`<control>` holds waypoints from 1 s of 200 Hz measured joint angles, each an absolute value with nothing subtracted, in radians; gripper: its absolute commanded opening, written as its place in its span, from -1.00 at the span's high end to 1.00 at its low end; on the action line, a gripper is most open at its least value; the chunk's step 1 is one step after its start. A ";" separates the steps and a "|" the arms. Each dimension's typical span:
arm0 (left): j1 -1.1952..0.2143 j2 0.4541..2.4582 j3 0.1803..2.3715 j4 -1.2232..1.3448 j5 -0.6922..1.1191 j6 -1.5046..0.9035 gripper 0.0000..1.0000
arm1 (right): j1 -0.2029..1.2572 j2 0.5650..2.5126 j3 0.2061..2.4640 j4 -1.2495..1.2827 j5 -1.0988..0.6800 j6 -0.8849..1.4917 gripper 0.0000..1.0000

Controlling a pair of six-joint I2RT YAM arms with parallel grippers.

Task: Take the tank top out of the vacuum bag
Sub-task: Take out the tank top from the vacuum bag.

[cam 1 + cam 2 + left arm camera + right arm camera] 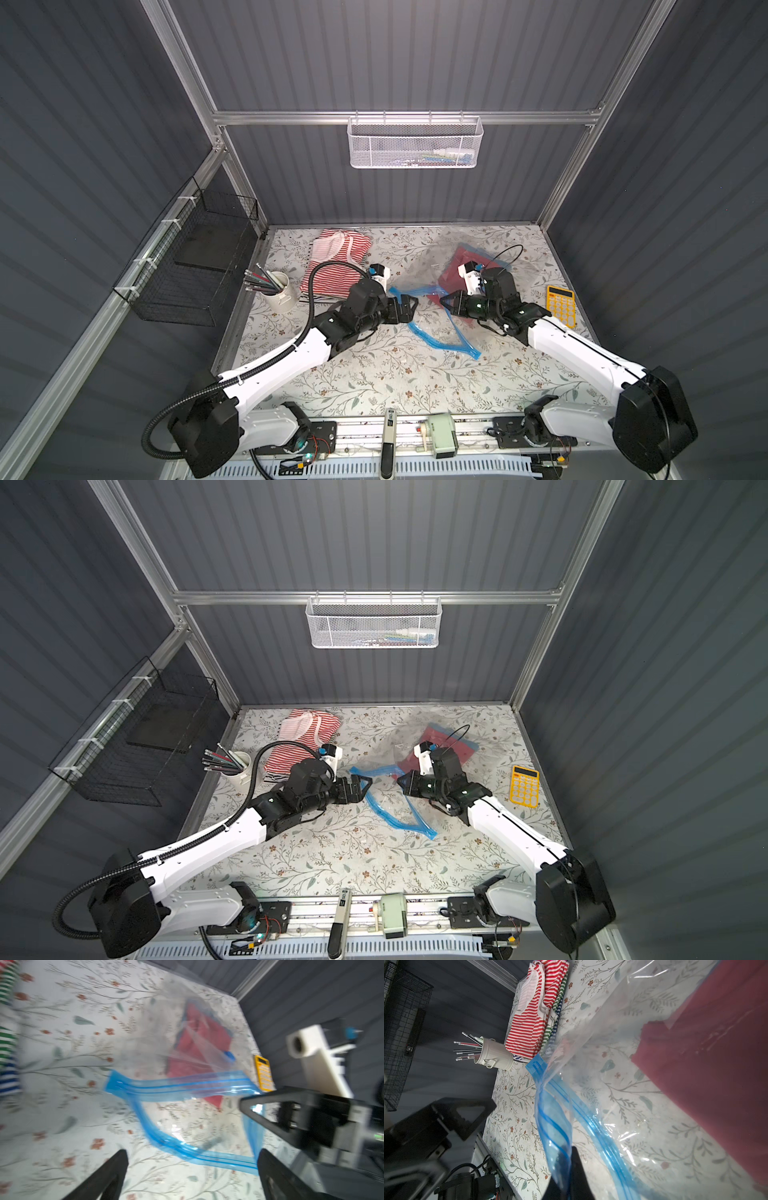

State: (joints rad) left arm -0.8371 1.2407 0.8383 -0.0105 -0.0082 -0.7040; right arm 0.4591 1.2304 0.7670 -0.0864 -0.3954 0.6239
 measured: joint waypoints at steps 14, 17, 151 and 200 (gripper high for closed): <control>-0.876 1.262 0.789 0.083 -0.005 -0.799 -0.74 | 0.459 1.230 0.767 -0.091 -0.395 0.623 1.00; -0.882 1.273 0.779 0.103 -0.004 -0.826 -0.73 | 0.459 1.230 0.767 -0.092 -0.395 0.623 1.00; -1.055 1.808 0.787 0.686 -0.192 -1.455 -0.16 | 0.459 1.202 0.796 -0.101 -0.397 0.595 1.00; -1.058 1.874 0.840 0.723 -0.271 -1.563 -0.20 | 0.459 1.179 0.792 -0.099 -0.400 0.598 1.00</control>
State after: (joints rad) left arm -1.0580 1.8744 0.8402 0.7231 -0.2710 -1.5627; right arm 0.4591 1.1786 0.7918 -0.0986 -0.4000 0.5976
